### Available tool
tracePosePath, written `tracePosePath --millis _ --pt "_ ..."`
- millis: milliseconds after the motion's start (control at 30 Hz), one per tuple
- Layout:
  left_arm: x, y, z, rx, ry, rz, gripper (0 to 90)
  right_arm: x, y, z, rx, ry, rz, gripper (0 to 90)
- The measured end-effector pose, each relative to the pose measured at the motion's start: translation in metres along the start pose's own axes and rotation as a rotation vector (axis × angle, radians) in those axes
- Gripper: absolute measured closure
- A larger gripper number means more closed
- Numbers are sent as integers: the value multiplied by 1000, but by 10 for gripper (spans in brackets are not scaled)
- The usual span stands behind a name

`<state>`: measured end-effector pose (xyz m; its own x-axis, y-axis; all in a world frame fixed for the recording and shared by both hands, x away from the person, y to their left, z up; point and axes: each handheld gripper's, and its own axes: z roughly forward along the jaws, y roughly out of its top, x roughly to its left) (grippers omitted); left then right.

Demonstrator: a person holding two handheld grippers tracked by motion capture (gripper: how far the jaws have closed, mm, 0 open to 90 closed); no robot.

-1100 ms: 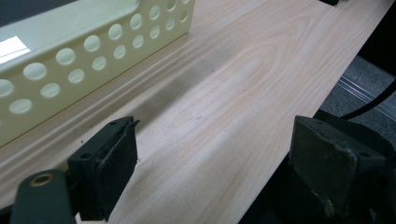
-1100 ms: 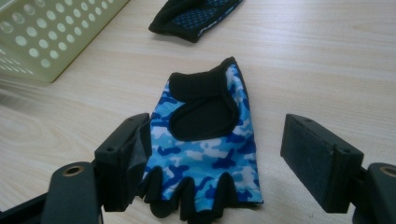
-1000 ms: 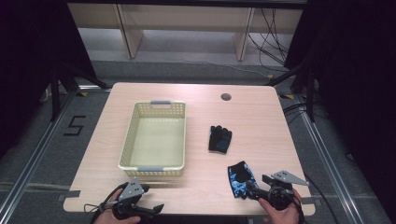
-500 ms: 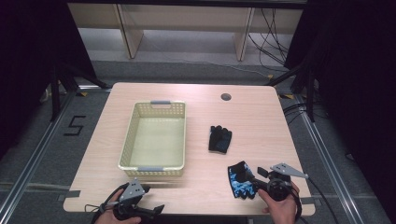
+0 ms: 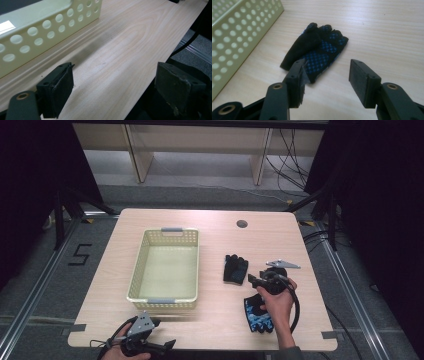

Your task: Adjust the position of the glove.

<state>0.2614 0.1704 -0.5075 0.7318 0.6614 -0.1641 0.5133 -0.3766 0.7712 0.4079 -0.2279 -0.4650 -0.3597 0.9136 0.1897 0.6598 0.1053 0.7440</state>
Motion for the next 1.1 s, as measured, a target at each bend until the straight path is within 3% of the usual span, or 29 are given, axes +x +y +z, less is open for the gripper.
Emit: tracePosePath --millis 33,133,200,233,267,300,333,400,433,533,600,700,833,900,967,1033,1100 --pt "1 0 -1 4 3 22 151 0 2 4 4 -3 4 503" --pt "1 0 -1 2 7 3 151 2 10 20 49 -12 -9 530" --pt "4 1 -3 12 14 44 151 5 13 27 81 -15 47 539" --pt "4 2 -5 20 5 29 151 2 14 30 95 -11 31 539" --pt "2 1 -3 -18 13 11 151 0 16 35 102 -15 30 541" --pt "5 1 -5 15 15 18 151 2 17 41 106 -26 89 548" --pt "3 1 -5 3 -2 0 151 -10 18 50 122 -59 -13 549" --pt "4 0 -4 -15 10 4 152 -9 18 54 132 -56 10 555" --pt "5 0 -5 3 3 -9 152 -10 19 57 136 -53 19 560" --pt "6 0 -5 -6 12 11 152 -11 21 66 140 -64 28 560" --pt "6 0 -5 -9 15 11 152 -10 22 72 139 -51 67 566" --pt "6 1 -6 7 7 17 153 -7 22 76 154 -73 49 566" --pt "6 0 -5 -7 11 12 153 -4 21 81 154 -91 7 588" --pt "6 0 -6 -9 20 17 153 0 22 81 158 -64 71 635" --pt "7 0 -6 5 18 24 154 -3 21 84 135 -60 1 683" --pt "6 0 -6 0 9 13 153 0 22 83 153 -49 12 729" --pt "5 0 -6 -4 15 17 155 -3 21 85 144 -54 -27 771"
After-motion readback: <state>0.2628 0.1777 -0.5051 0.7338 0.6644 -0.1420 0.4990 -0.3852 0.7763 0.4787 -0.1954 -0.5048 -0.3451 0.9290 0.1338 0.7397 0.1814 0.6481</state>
